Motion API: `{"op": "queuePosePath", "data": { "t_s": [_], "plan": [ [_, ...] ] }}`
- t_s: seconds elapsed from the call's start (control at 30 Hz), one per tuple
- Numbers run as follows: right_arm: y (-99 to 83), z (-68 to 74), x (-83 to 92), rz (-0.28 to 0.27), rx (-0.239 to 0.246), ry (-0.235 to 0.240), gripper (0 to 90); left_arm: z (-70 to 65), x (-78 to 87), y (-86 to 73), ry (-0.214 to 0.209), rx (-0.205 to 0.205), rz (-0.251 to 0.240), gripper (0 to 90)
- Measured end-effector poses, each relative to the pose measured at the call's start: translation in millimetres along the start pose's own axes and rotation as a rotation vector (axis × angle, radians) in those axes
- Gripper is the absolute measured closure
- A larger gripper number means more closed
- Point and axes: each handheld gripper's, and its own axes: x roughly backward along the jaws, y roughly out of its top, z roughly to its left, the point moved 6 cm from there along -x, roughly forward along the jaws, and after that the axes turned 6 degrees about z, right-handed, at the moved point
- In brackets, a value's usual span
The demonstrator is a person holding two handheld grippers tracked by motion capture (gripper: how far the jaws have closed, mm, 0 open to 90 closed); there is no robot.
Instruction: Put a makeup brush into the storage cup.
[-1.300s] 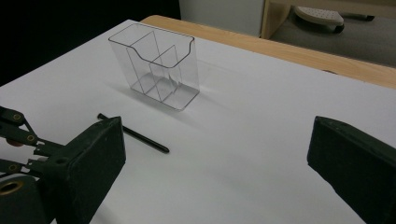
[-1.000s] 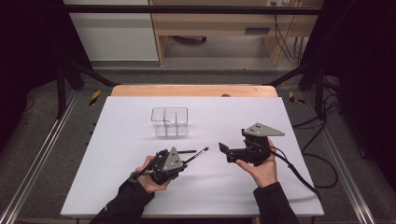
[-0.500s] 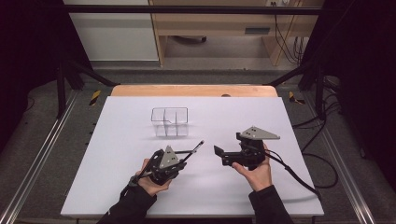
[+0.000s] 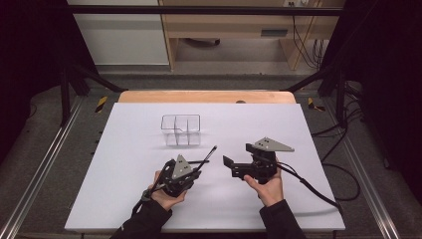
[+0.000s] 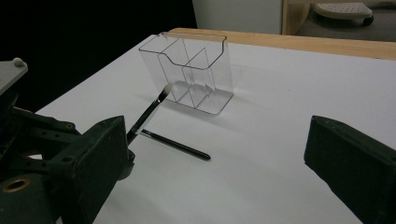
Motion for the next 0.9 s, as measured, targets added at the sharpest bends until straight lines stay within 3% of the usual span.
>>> {"op": "queuePosePath", "data": {
  "t_s": [0.9],
  "plan": [
    [-7.0,12.9,-13.1,-0.034,-0.089,0.061,18.8,-13.8,-12.7,11.4,0.014,0.066,-0.023,83.0]
  ]
}}
